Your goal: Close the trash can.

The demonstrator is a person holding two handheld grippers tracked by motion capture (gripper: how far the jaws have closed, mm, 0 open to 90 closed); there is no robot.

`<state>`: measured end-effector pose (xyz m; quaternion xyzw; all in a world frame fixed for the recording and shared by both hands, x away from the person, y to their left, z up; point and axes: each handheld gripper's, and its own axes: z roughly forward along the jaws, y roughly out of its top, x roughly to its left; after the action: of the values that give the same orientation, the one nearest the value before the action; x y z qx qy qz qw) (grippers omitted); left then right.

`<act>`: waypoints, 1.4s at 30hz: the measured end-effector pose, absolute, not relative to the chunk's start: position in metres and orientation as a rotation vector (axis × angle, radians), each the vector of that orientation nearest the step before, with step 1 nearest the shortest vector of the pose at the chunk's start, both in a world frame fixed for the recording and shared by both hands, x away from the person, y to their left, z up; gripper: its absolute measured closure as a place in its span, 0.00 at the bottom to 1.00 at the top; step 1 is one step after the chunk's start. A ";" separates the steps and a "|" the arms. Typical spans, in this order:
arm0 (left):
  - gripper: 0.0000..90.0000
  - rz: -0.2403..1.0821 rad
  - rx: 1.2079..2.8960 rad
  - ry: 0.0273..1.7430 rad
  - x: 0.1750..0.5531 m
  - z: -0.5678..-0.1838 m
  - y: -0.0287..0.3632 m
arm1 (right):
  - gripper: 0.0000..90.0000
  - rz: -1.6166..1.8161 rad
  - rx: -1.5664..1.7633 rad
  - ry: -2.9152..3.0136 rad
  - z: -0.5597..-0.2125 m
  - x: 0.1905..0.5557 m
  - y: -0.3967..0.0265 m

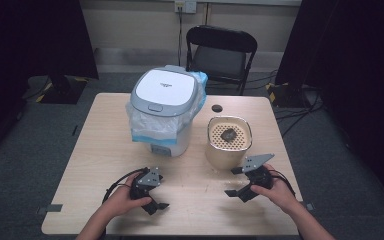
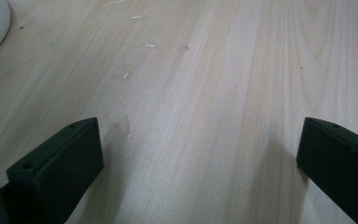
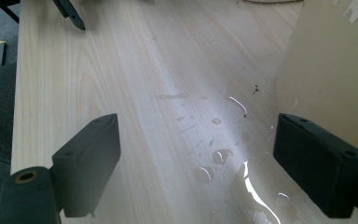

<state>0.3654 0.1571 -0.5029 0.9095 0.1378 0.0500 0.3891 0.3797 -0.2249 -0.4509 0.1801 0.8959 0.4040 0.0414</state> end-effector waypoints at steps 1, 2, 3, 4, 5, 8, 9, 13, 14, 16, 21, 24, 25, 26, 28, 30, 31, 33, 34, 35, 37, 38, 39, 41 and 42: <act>0.00 0.127 2.313 0.349 0.365 -0.503 0.157 | 0.16 1.238 0.553 2.745 -0.451 0.380 -0.226; 0.00 0.127 2.313 0.349 0.365 -0.503 0.157 | 0.16 1.240 0.554 2.742 -0.452 0.380 -0.226; 0.00 0.127 2.313 0.350 0.365 -0.503 0.157 | 0.16 1.242 0.555 2.742 -0.452 0.379 -0.227; 0.00 0.127 2.313 0.349 0.365 -0.503 0.157 | 0.16 1.241 0.555 2.742 -0.453 0.379 -0.228; 0.00 0.127 2.313 0.350 0.365 -0.503 0.157 | 0.16 1.232 0.558 2.744 -0.454 0.379 -0.228; 0.00 0.127 2.313 0.350 0.365 -0.503 0.157 | 0.16 1.229 0.564 2.745 -0.457 0.378 -0.230; 0.00 0.127 2.312 0.350 0.365 -0.503 0.157 | 0.16 1.227 0.564 2.745 -0.458 0.378 -0.231; 0.00 0.127 2.313 0.350 0.365 -0.503 0.157 | 0.16 1.217 0.570 2.743 -0.460 0.377 -0.232; 0.00 0.128 2.313 0.350 0.365 -0.503 0.157 | 0.16 1.213 0.569 2.741 -0.461 0.377 -0.233; 0.00 0.128 2.313 0.349 0.365 -0.503 0.157 | 0.16 1.209 0.566 2.741 -0.462 0.377 -0.233; 0.00 0.127 2.313 0.349 0.365 -0.503 0.157 | 0.16 1.200 0.573 2.738 -0.465 0.376 -0.235; 0.00 0.127 2.313 0.350 0.365 -0.503 0.157 | 0.16 1.207 0.573 2.739 -0.466 0.376 -0.236; 0.00 0.127 2.313 0.350 0.365 -0.503 0.157 | 0.16 1.207 0.569 2.738 -0.467 0.376 -0.236; 0.00 0.127 2.312 0.350 0.365 -0.503 0.157 | 0.16 1.201 0.571 2.736 -0.467 0.376 -0.236; 0.00 0.127 2.313 0.350 0.365 -0.503 0.157 | 0.16 1.204 0.577 2.740 -0.468 0.375 -0.236; 0.00 0.127 2.313 0.349 0.365 -0.503 0.157 | 0.16 1.199 0.576 2.738 -0.469 0.375 -0.237; 0.00 0.127 2.313 0.350 0.365 -0.503 0.157 | 0.16 1.194 0.577 2.738 -0.470 0.375 -0.237; 0.00 0.128 2.313 0.349 0.365 -0.503 0.157 | 0.16 1.198 0.581 2.740 -0.471 0.375 -0.237; 0.00 0.127 2.313 0.349 0.365 -0.503 0.157 | 0.16 1.199 0.582 2.738 -0.472 0.375 -0.237; 0.00 0.127 2.312 0.350 0.365 -0.503 0.157 | 0.16 1.192 0.584 2.737 -0.472 0.375 -0.237; 0.00 0.127 2.313 0.349 0.365 -0.503 0.157 | 0.16 1.199 0.583 2.740 -0.473 0.375 -0.237; 0.00 0.128 2.313 0.349 0.365 -0.503 0.157 | 0.16 1.198 0.586 2.741 -0.474 0.375 -0.237; 0.00 0.127 2.313 0.349 0.365 -0.503 0.157 | 0.16 1.198 0.586 2.743 -0.474 0.375 -0.237; 0.00 0.127 2.312 0.350 0.365 -0.503 0.157 | 0.16 1.193 0.591 2.738 -0.475 0.375 -0.236; 0.00 0.127 2.312 0.350 0.365 -0.503 0.157 | 0.16 1.197 0.588 2.737 -0.475 0.375 -0.236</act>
<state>0.3654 0.1571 -0.5029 0.9095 0.1375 0.0501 0.3891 0.3747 -0.2363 -0.4753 0.1930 0.8979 0.3926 0.0487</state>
